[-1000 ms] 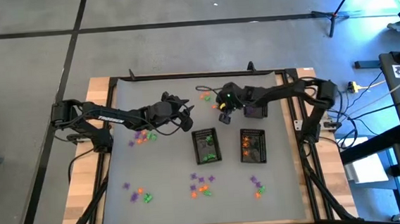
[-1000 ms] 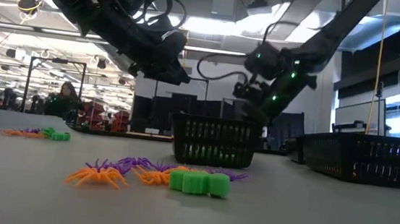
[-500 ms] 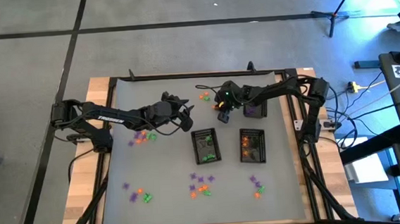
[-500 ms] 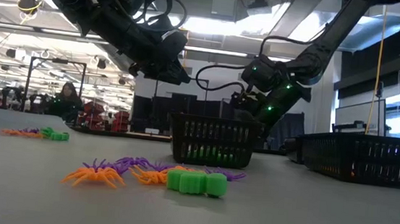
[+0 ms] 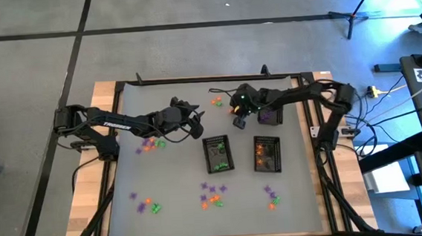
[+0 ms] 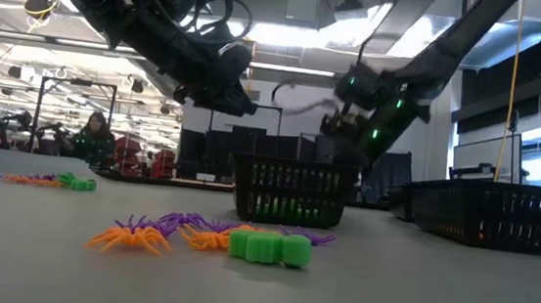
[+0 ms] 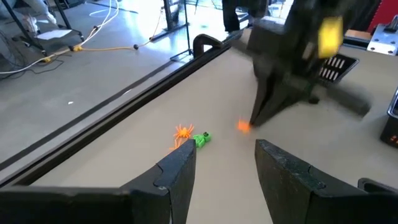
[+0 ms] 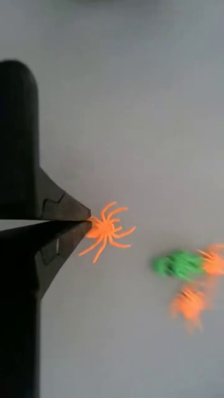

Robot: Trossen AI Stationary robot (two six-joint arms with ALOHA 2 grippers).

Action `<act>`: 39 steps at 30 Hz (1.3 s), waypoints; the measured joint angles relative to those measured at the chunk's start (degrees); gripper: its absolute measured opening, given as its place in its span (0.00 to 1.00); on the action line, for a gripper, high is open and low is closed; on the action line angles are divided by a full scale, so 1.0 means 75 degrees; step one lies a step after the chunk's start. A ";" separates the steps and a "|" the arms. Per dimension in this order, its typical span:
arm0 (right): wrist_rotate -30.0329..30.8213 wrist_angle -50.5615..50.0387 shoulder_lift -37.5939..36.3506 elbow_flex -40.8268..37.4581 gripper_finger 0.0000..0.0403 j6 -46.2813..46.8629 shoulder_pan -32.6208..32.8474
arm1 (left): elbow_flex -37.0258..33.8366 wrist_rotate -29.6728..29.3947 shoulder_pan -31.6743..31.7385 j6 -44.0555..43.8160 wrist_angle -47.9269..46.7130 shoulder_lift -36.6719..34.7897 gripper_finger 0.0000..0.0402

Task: Sort Halloween decoration
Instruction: Put the orange spider toy into the bottom right bin, then put the green skeleton toy into the bottom left bin

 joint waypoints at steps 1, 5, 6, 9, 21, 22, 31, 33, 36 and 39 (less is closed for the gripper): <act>0.0000 -0.0190 -0.0267 0.0012 0.00 0.0007 0.0000 | 0.0000 -0.0001 0.0000 -0.0001 -0.0015 0.0000 0.39; 0.0029 -0.1253 -0.1296 0.0020 0.00 0.0143 0.0193 | 0.0000 0.0000 0.0000 -0.0005 -0.0072 0.0000 0.39; 0.0074 -0.1512 -0.1573 0.0019 0.00 0.0146 0.0321 | 0.0000 -0.0001 0.0000 -0.0006 -0.0087 0.0000 0.39; 0.0309 -0.2345 -0.2402 0.0025 0.00 0.0215 0.0830 | 0.0000 -0.0001 -0.0005 -0.0012 -0.0134 0.0000 0.39; 0.2361 -0.5062 -0.4228 -0.0195 0.00 0.2226 0.3746 | 0.0000 -0.0001 -0.0012 -0.0073 -0.0189 0.0000 0.39; 0.2355 -0.5079 -0.4314 -0.0355 0.00 0.2370 0.3923 | 0.0000 0.0001 -0.0012 -0.0076 -0.0189 0.0000 0.39; 0.1748 -0.4748 -0.4785 -0.1892 0.02 0.3599 0.4569 | 0.0000 -0.0001 -0.0006 -0.0079 -0.0183 0.0000 0.39; 0.1636 -0.4569 -0.4785 -0.2046 0.06 0.3604 0.4549 | 0.0000 -0.0001 -0.0006 -0.0079 -0.0181 0.0000 0.39; 0.1577 -0.4383 -0.4785 -0.2120 0.14 0.3561 0.4546 | 0.0000 -0.0001 -0.0006 -0.0079 -0.0177 0.0000 0.39; 0.1638 -0.4042 -0.4785 -0.2123 0.24 0.3446 0.4546 | 0.0000 -0.0001 -0.0006 -0.0079 -0.0177 0.0000 0.39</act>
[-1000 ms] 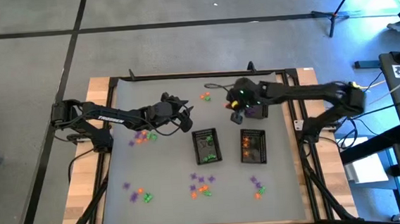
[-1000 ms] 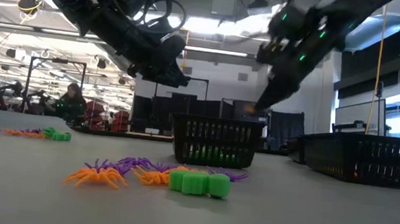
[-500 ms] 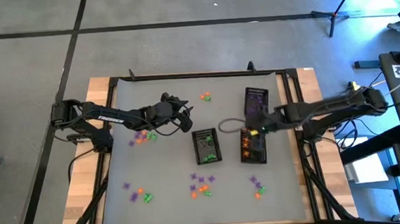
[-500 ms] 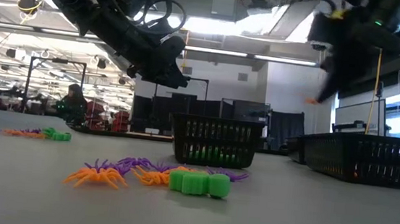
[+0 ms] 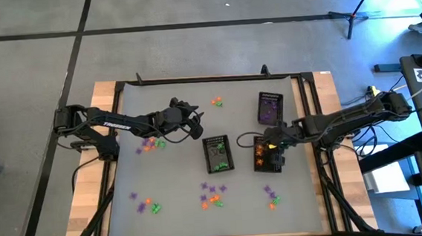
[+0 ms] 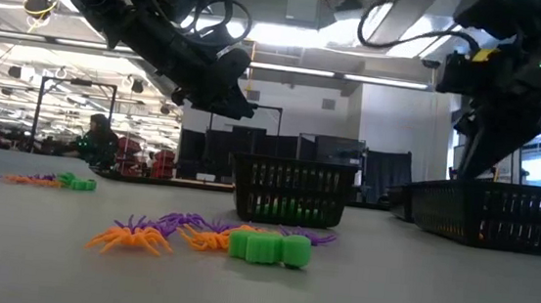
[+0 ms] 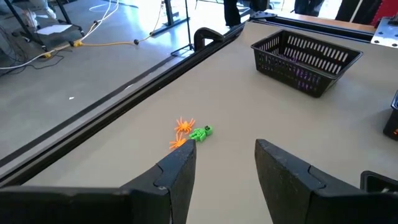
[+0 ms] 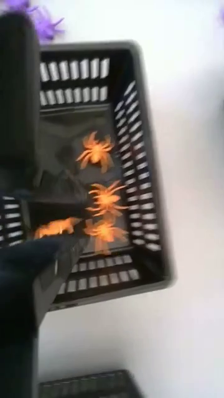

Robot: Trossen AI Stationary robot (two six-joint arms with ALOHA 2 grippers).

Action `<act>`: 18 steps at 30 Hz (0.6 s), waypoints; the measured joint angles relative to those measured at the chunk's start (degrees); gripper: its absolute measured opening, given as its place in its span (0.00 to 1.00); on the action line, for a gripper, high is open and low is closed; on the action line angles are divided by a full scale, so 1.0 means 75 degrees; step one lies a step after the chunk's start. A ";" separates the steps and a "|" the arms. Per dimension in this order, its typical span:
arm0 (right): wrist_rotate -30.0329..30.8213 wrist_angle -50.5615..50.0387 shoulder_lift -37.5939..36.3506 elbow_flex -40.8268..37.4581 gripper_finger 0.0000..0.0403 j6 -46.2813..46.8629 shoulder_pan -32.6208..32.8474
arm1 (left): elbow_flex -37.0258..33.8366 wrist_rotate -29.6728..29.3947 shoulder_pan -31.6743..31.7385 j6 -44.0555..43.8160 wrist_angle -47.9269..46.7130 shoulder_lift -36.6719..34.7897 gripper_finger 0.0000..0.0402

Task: Sort Halloween decoration
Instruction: Put the green skeleton toy into the bottom left bin

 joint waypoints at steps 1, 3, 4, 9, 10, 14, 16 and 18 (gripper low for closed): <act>0.0045 0.0160 0.0000 0.0000 0.28 -0.0127 0.0000 | 0.0000 0.0000 0.0000 0.0000 0.0003 0.0000 0.39; 0.0310 0.0614 0.0000 0.0000 0.34 -0.0537 -0.0002 | 0.0000 0.0000 0.0000 0.0000 0.0002 0.0000 0.39; 0.0537 0.0966 0.0000 0.0000 0.36 -0.0766 -0.0003 | 0.0000 0.0000 0.0000 0.0000 0.0005 0.0000 0.39; 0.1529 0.3284 0.0000 0.0003 0.43 -0.1959 -0.0450 | 0.0000 -0.0003 0.0000 0.0000 0.0093 0.0000 0.39; 0.1495 0.3641 0.0000 0.0003 0.43 -0.2220 -0.0658 | 0.0000 0.0000 0.0000 -0.0001 0.0113 0.0000 0.39; 0.0695 0.4599 0.0227 0.0009 0.42 -0.2581 -0.1803 | 0.0000 -0.0002 0.0000 0.0002 0.0152 0.0000 0.39; 0.0202 0.4918 0.0487 0.0009 0.41 -0.2644 -0.2384 | 0.0000 -0.0003 0.0000 0.0012 0.0158 0.0000 0.39; -0.0160 0.5207 0.0819 0.0009 0.41 -0.2689 -0.2897 | 0.0000 -0.0003 0.0000 0.0012 0.0183 0.0000 0.39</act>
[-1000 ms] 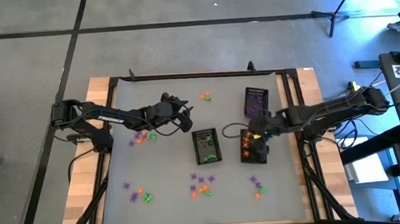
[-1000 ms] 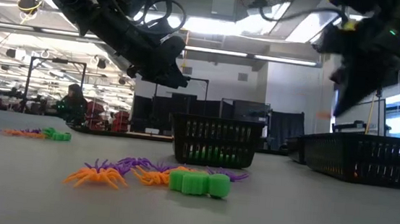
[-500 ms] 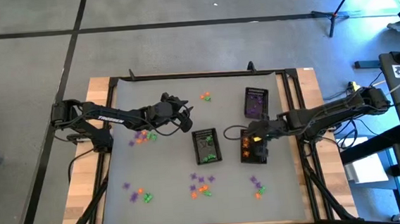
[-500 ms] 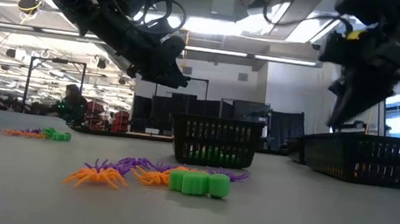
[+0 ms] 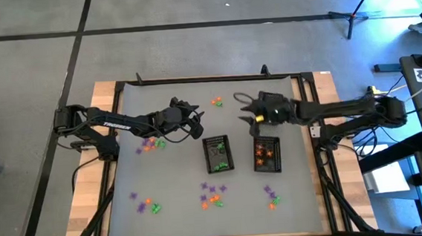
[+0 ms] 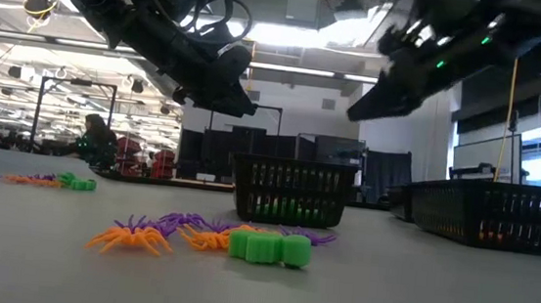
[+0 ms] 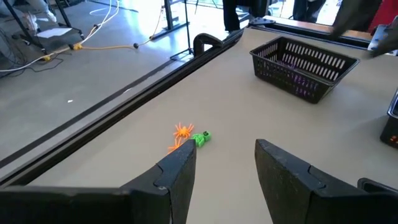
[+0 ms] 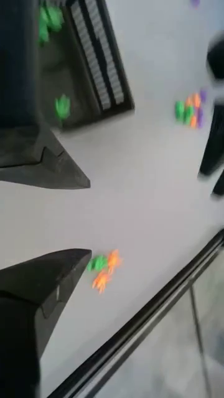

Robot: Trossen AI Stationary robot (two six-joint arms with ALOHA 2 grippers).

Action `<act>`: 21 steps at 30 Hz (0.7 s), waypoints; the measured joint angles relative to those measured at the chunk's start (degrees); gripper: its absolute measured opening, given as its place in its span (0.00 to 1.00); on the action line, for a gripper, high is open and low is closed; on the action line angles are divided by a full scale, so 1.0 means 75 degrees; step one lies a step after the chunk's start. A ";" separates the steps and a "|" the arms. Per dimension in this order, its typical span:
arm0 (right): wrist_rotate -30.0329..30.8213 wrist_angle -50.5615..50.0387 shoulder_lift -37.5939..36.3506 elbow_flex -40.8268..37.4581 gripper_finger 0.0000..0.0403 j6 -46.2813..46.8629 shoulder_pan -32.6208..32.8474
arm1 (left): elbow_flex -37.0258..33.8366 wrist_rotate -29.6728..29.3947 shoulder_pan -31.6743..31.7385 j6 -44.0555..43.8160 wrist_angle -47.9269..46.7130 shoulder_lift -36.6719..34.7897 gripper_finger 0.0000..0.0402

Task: Sort Halloween decoration
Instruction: Put the green skeleton toy into the bottom left bin

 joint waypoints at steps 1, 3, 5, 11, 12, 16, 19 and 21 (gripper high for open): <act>-0.0162 0.0206 0.0182 0.0000 0.41 -0.0005 -0.0223 | 0.0000 0.0000 0.0000 0.0003 0.0009 0.0000 0.39; -0.0476 0.0577 0.0606 0.0057 0.41 -0.0006 -0.0582 | 0.0000 0.0000 0.0000 0.0006 0.0009 0.0000 0.39; -0.0700 0.0514 0.1115 0.0328 0.41 -0.0027 -0.0856 | 0.0000 0.0000 0.0000 0.0006 0.0006 0.0000 0.39; -0.0785 -0.0171 0.2731 0.1679 0.41 -0.0641 -0.1020 | 0.0000 -0.0002 0.0003 0.0008 0.0006 0.0000 0.39; -0.0709 -0.0318 0.2982 0.1923 0.41 -0.0751 -0.1020 | 0.0000 -0.0003 0.0005 0.0008 0.0003 0.0000 0.39; -0.0522 -0.0863 0.3940 0.2893 0.41 -0.0990 -0.1019 | 0.0000 0.0000 0.0003 0.0011 -0.0003 0.0000 0.39; -0.0510 -0.1189 0.4551 0.3488 0.41 -0.1142 -0.1071 | 0.0000 0.0000 0.0003 0.0011 -0.0014 0.0000 0.39; -0.0470 -0.1353 0.4891 0.3779 0.41 -0.1164 -0.1137 | 0.0000 0.0000 0.0005 0.0011 -0.0025 0.0000 0.39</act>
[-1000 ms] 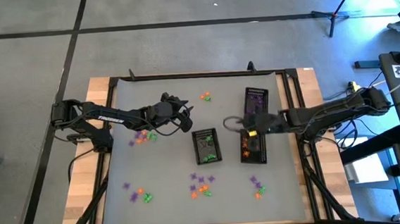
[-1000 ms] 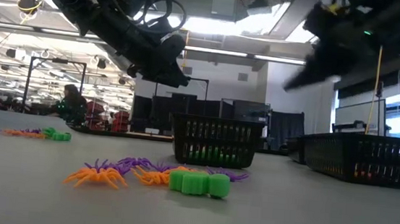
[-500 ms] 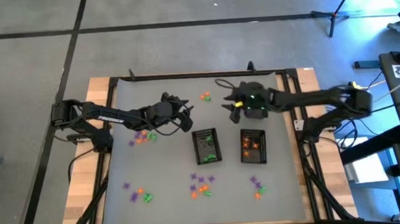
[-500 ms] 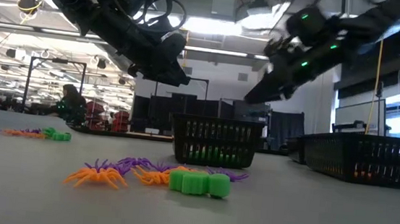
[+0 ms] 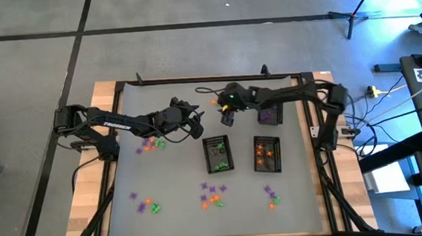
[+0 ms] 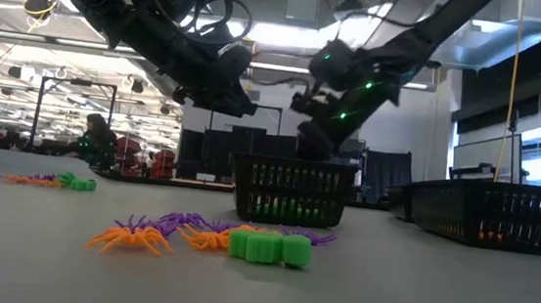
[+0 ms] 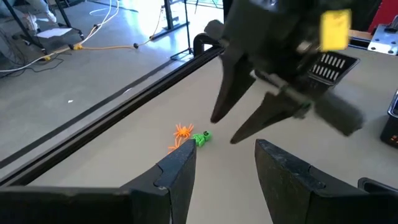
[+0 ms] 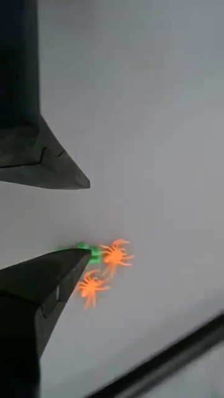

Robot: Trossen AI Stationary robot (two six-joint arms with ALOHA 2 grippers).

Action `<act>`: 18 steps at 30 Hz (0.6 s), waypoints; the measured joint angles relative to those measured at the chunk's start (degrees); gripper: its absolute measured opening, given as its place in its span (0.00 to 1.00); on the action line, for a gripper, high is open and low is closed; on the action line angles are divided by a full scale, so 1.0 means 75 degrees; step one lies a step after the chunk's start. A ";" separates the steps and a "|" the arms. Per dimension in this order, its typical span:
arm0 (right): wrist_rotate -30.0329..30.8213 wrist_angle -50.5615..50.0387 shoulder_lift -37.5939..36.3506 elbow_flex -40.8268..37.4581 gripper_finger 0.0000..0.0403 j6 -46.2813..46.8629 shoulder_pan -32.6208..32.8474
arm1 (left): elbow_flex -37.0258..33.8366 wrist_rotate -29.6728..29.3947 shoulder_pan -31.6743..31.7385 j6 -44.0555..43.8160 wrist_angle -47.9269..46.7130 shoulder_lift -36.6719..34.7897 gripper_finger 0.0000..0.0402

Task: Sort Halloween decoration
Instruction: Put the green skeleton toy into the bottom left bin

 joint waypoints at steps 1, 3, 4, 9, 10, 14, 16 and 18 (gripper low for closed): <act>0.0020 -0.0051 0.0172 0.0138 0.41 -0.0010 -0.0038 | 0.0000 0.0000 0.0000 0.0000 -0.0011 0.0000 0.39; 0.0024 -0.0093 0.0424 0.0305 0.41 -0.0010 -0.0165 | 0.0000 0.0002 -0.0001 0.0000 -0.0041 0.0000 0.39; 0.0030 -0.0131 0.0556 0.0374 0.41 -0.0007 -0.0229 | 0.0000 0.0000 0.0001 0.0000 -0.0048 0.0000 0.39; -0.0043 -0.0139 0.1000 0.0564 0.41 0.0194 -0.0569 | 0.0003 0.0003 -0.0002 0.0002 -0.0085 0.0000 0.39; -0.0046 -0.0141 0.1069 0.0590 0.41 0.0198 -0.0629 | 0.0002 0.0003 -0.0002 0.0000 -0.0084 0.0000 0.39; -0.0020 -0.0125 0.1209 0.0632 0.41 0.0196 -0.0742 | 0.0003 0.0003 -0.0002 0.0000 -0.0079 0.0000 0.39; -0.0049 -0.0143 0.1209 0.0633 0.40 0.0179 -0.0745 | 0.0000 0.0003 -0.0002 0.0000 -0.0074 0.0000 0.39; -0.0056 -0.0176 0.1209 0.0633 0.39 0.0117 -0.0725 | 0.0000 0.0003 -0.0002 0.0000 -0.0065 0.0000 0.39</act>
